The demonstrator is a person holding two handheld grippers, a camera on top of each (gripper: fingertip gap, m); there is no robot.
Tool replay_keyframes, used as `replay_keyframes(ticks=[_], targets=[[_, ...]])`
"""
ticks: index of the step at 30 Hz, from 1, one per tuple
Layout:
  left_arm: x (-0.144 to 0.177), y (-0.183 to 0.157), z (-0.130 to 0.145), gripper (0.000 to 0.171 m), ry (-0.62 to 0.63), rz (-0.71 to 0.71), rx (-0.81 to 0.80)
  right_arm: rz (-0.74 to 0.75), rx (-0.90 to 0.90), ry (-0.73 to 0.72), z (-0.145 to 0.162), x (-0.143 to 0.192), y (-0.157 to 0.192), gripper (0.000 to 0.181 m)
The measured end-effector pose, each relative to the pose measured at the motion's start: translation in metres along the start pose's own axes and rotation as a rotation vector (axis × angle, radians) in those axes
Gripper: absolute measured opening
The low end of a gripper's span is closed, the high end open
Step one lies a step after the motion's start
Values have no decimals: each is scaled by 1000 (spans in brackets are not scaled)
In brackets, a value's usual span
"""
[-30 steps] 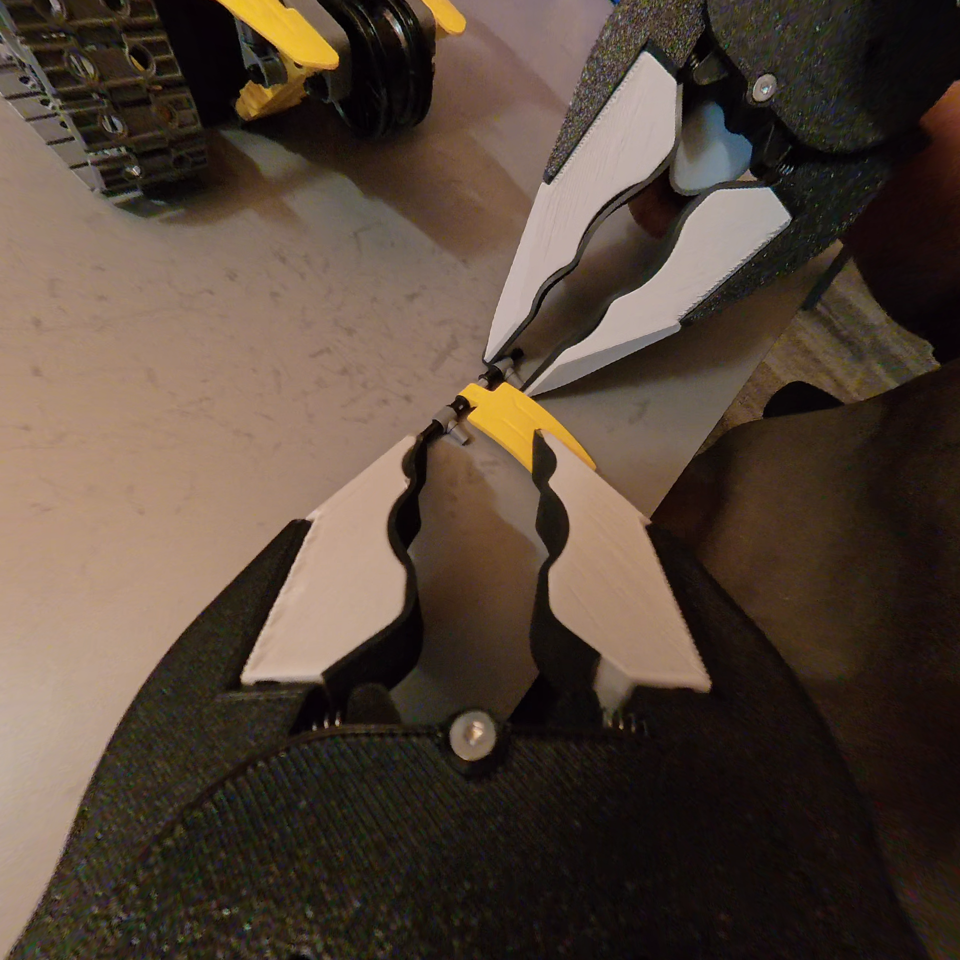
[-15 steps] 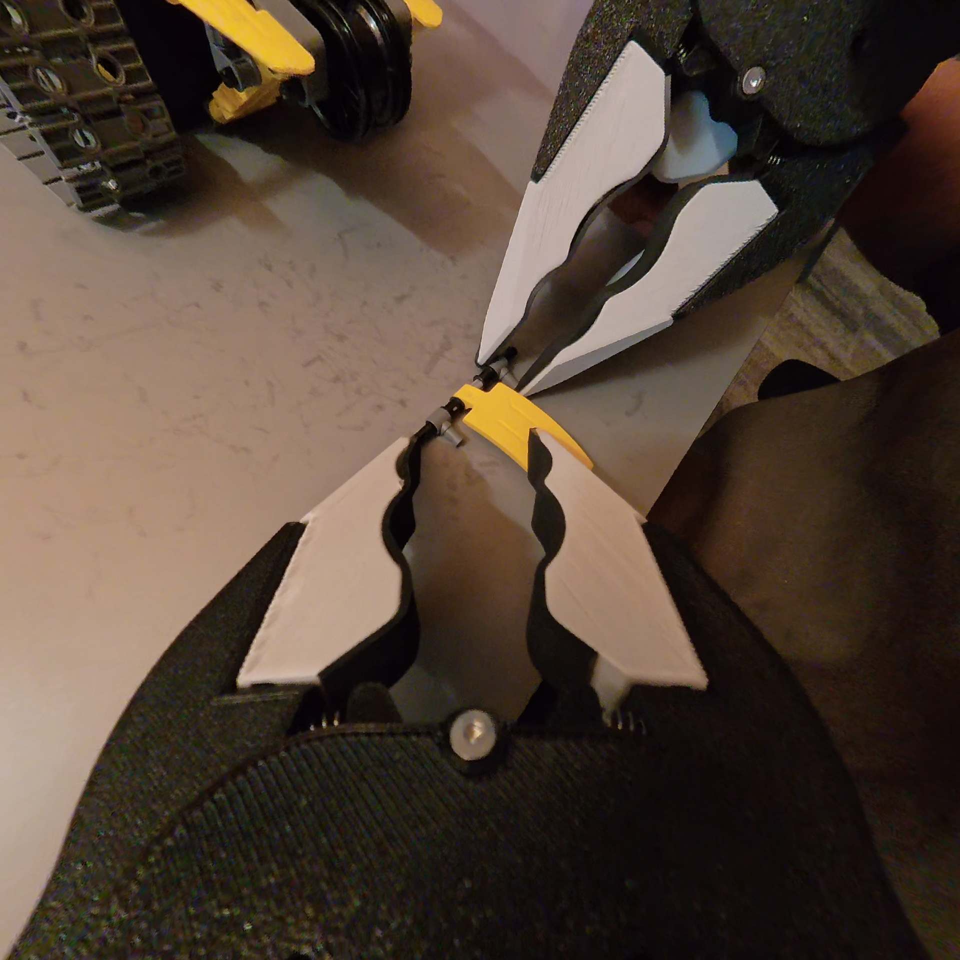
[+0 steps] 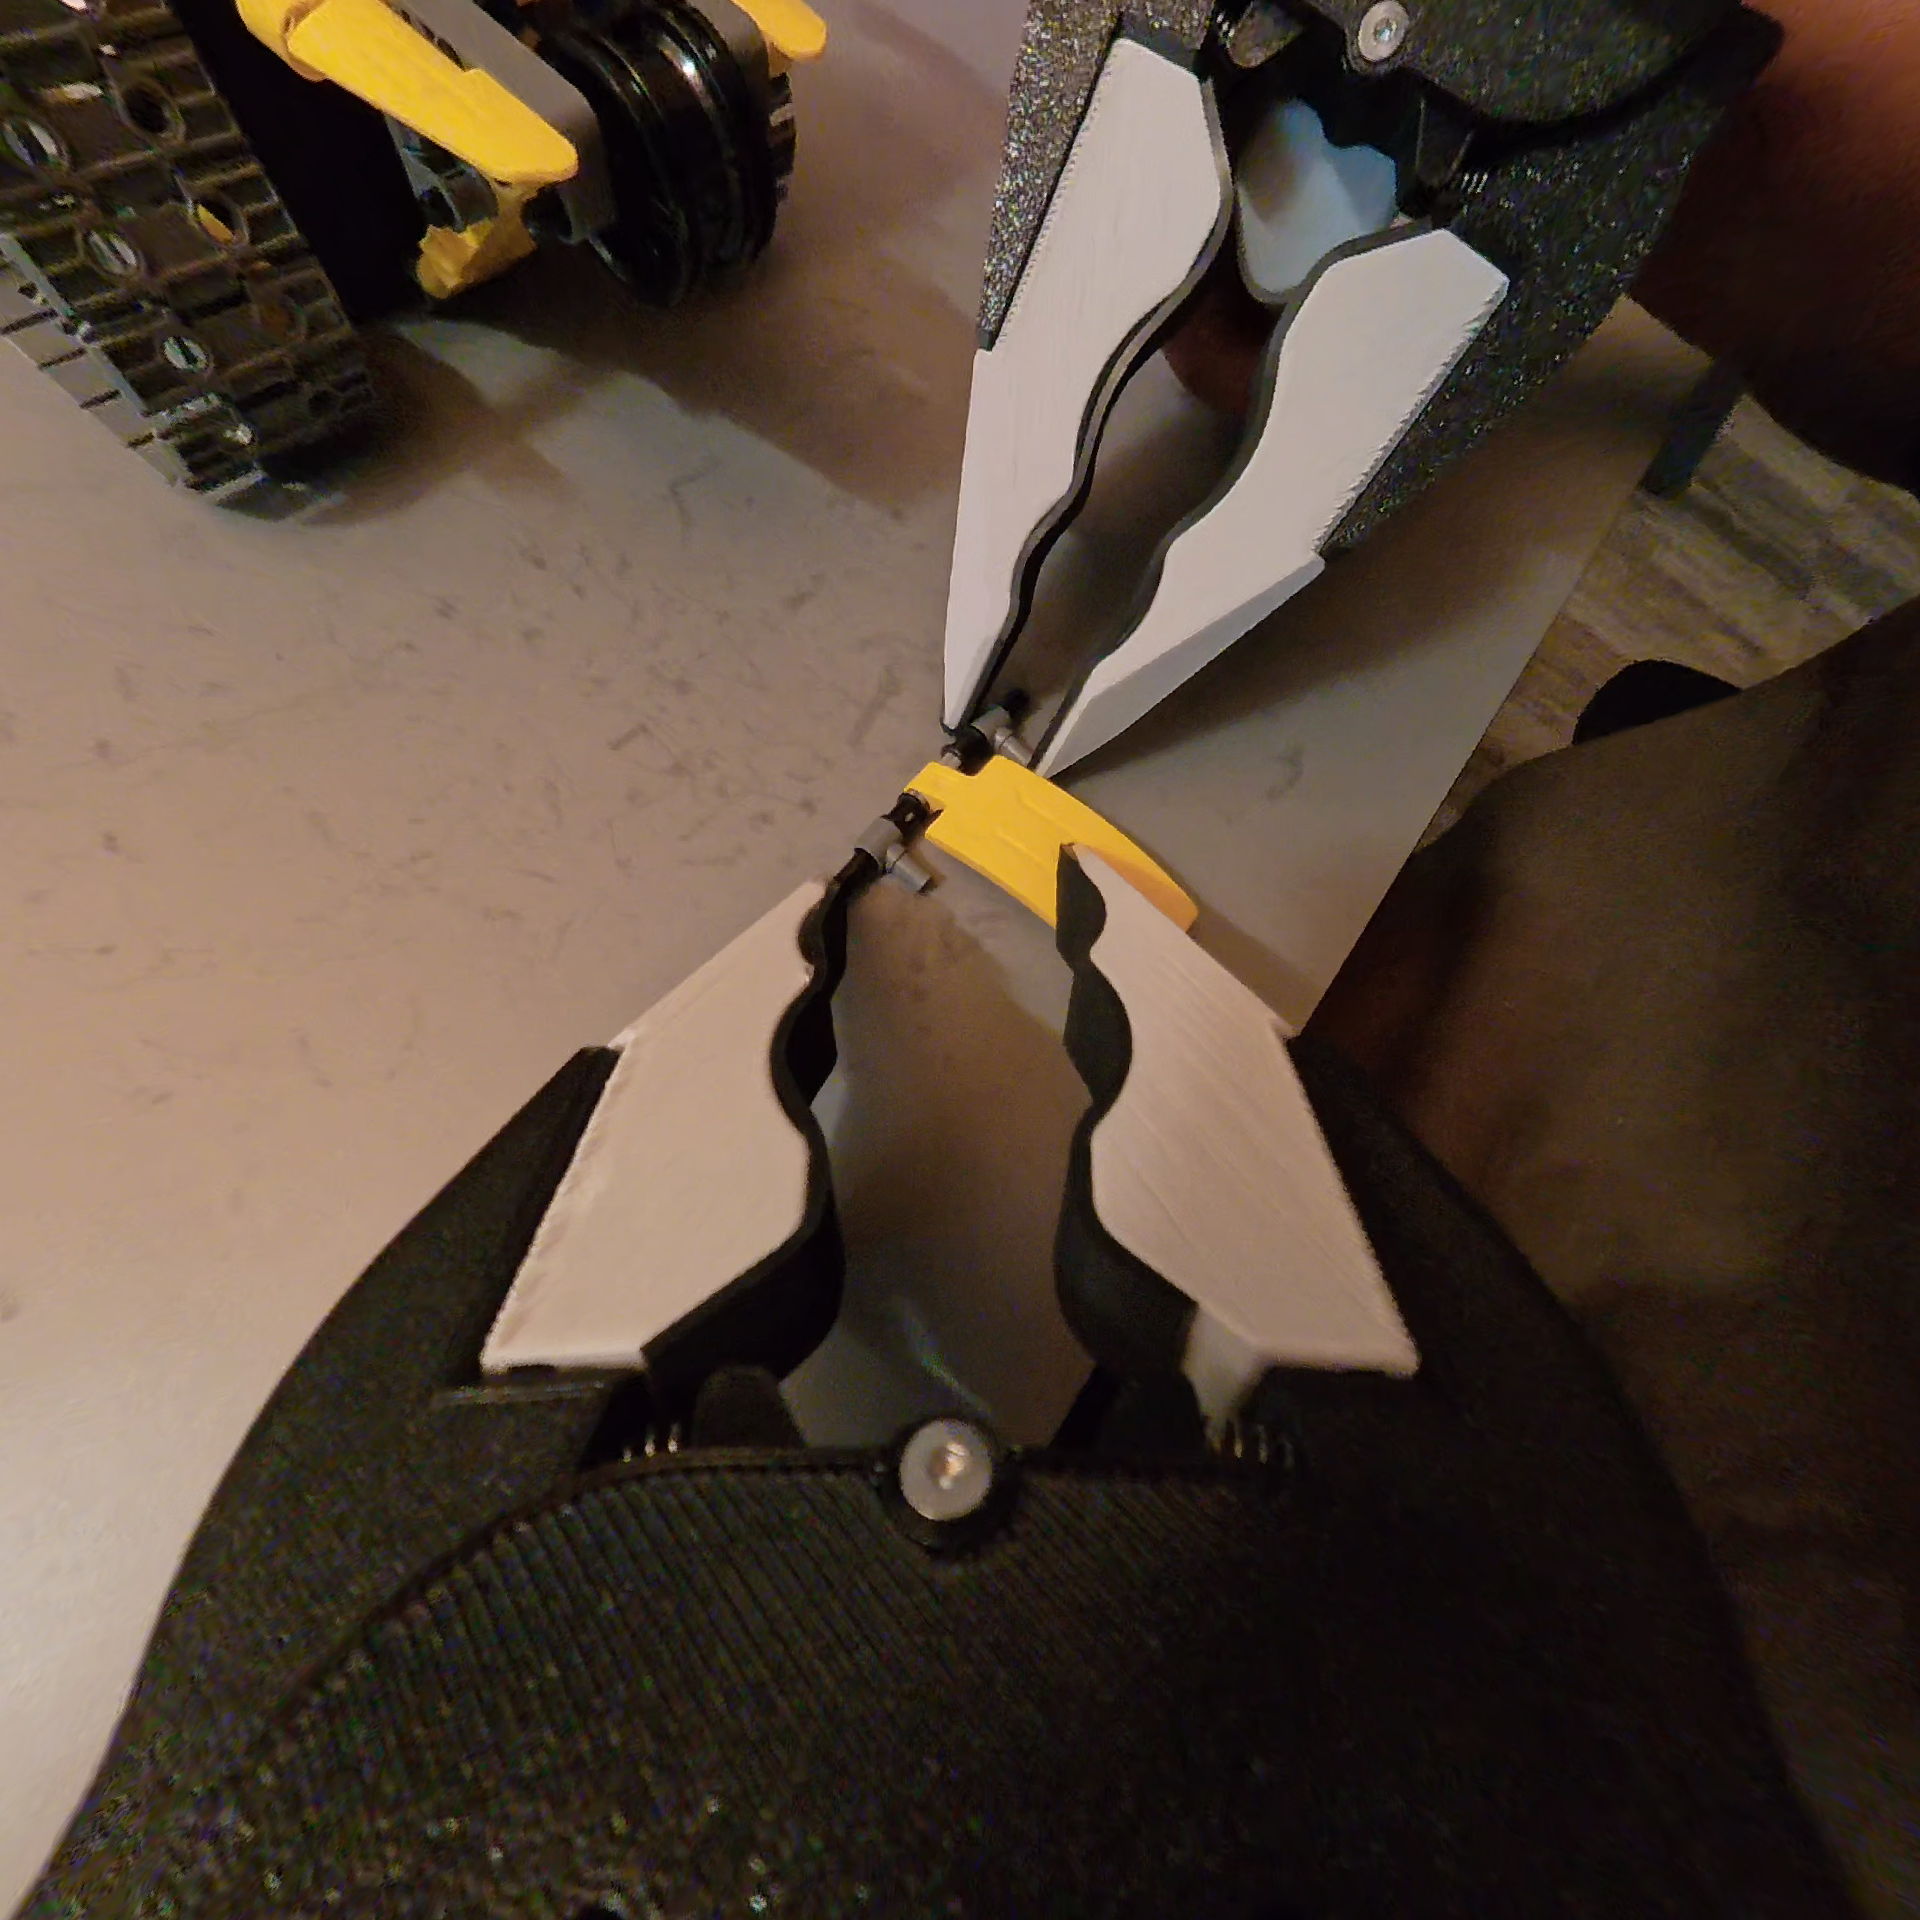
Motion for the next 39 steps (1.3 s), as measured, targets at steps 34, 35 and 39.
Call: replay_keyframes(ticks=[34, 35, 39], targets=[[-3, -6, -2, 54, -31, 23, 49, 188, -250, -105, 7, 4, 13, 31], [-3, -6, -2, 55, -33, 26, 49, 202, -250, -102, 7, 3, 12, 30], [-4, -7, -2, 55, -29, 21, 36, 198, -283, -113, 5, 3, 11, 30]])
Point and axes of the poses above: each gripper's, where its closed fingertips meet, x back along the fingers, z out of its underside, y = z × x across the jaws, the point moved 3 cm from there along x, back along the fingers, and after that the axes turned 5 degrees about -z, right-handed, at the moved point
